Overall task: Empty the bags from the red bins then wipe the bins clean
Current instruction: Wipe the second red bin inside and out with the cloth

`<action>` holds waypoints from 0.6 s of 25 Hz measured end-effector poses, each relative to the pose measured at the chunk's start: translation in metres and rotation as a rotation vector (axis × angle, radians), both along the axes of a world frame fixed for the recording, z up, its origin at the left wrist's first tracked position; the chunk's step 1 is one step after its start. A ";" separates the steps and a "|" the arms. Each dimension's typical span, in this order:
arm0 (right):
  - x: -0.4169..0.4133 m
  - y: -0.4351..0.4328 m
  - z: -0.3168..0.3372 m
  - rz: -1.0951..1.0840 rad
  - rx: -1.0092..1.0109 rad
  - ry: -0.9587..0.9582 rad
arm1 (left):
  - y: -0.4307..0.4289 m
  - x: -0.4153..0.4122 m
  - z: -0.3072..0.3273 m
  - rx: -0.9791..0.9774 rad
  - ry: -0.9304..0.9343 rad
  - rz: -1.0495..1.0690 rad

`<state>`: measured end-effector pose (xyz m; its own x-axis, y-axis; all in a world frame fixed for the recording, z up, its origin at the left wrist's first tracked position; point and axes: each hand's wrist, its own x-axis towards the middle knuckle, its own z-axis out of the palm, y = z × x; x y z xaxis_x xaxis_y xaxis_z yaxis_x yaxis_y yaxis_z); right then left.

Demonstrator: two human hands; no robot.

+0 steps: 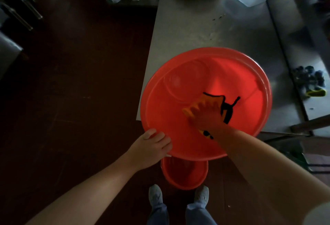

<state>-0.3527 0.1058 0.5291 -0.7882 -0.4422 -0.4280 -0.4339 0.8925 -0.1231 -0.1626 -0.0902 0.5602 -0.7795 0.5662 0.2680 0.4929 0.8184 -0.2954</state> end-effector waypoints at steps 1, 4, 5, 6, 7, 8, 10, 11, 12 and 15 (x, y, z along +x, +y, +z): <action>-0.010 0.010 -0.009 0.042 0.087 0.072 | 0.000 0.001 -0.002 -0.009 -0.001 0.003; -0.035 0.034 -0.046 -0.032 0.159 -0.012 | 0.006 0.001 -0.005 0.002 0.018 0.016; -0.028 0.021 -0.049 -0.070 0.158 -0.138 | 0.009 0.001 -0.005 0.008 0.023 0.011; -0.011 0.002 -0.041 -0.105 0.160 -0.230 | 0.010 0.000 -0.004 0.014 0.028 0.002; 0.003 -0.015 -0.040 -0.136 0.098 -0.233 | 0.010 0.000 -0.003 0.024 0.029 -0.005; 0.019 -0.030 -0.031 -0.130 0.044 -0.127 | 0.009 -0.001 -0.002 0.037 0.028 -0.005; 0.035 -0.051 -0.016 -0.078 -0.097 -0.181 | 0.008 -0.001 -0.001 0.056 0.050 0.015; 0.037 -0.056 -0.015 -0.080 -0.123 -0.245 | 0.008 -0.002 -0.001 0.064 0.057 0.029; 0.036 -0.052 -0.019 -0.023 -0.114 -0.262 | 0.008 -0.002 0.000 0.070 0.055 0.038; 0.023 -0.009 -0.006 0.152 -0.013 -0.157 | 0.005 -0.003 0.001 0.075 0.037 0.047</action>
